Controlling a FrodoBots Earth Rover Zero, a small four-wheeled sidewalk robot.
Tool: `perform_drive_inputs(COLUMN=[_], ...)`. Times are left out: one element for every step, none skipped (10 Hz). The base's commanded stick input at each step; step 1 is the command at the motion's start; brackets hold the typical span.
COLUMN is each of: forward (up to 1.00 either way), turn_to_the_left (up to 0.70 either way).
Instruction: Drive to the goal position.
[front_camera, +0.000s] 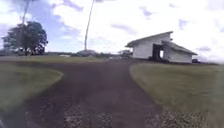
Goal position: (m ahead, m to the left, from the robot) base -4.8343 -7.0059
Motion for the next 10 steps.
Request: perform_drive_inputs(forward=[0.5,0.5,0.5,0.5,0.5,0.5,0.5,0.5,0.5,0.5], turn_to_the_left=[0.0,0.0,0.0,0.0,0.0,0.0,0.0,0.0,0.0,0.0])
